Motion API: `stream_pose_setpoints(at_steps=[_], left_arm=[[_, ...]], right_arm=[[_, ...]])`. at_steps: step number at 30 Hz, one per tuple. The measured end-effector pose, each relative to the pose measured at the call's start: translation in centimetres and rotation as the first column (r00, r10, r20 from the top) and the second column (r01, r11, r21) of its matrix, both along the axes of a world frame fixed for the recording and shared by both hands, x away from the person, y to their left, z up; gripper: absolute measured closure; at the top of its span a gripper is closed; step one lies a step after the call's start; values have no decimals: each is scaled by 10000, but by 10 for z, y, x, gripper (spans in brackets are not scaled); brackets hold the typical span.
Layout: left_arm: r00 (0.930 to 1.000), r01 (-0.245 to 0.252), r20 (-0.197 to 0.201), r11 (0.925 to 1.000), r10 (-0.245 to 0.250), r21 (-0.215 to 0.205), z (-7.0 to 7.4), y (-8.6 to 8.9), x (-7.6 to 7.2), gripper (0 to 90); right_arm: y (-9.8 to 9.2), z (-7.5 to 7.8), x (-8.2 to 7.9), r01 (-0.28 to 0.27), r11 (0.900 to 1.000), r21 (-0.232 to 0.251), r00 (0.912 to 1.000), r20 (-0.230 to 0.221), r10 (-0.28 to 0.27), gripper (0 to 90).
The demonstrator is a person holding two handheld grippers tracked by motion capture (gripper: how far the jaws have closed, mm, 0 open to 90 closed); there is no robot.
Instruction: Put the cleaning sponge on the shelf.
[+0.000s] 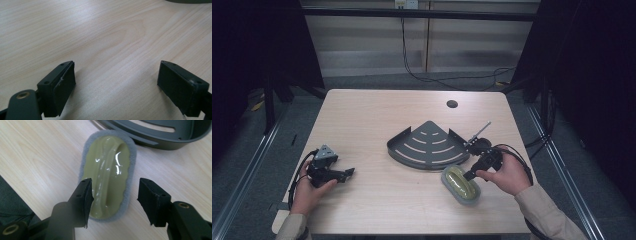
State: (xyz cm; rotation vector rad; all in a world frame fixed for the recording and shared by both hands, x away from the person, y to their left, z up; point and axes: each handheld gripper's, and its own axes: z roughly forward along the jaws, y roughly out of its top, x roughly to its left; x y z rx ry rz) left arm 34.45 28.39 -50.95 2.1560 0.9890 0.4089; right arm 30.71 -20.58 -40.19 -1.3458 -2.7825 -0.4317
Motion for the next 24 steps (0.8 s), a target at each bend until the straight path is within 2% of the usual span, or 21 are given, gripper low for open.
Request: stream_pose_setpoints(at_steps=[16,20,22,24], left_arm=[[10000,-1,-6,10000,1,-4,0,0,0,143],[10000,0,-5,10000,0,-7,0,0,0,143],[10000,2,-4,10000,-2,-7,0,0,0,143],[10000,12,-14,10000,-12,-7,0,0,0,143]], right_arm=[[18,-15,0,-494,9982,-334,9979,-438,479,501],[22,-18,-1,-742,9948,-697,9961,-537,705,559],[23,-19,-1,-803,9942,-714,9948,-683,755,658],[23,-19,-1,-858,9920,-930,9946,-663,798,706]])
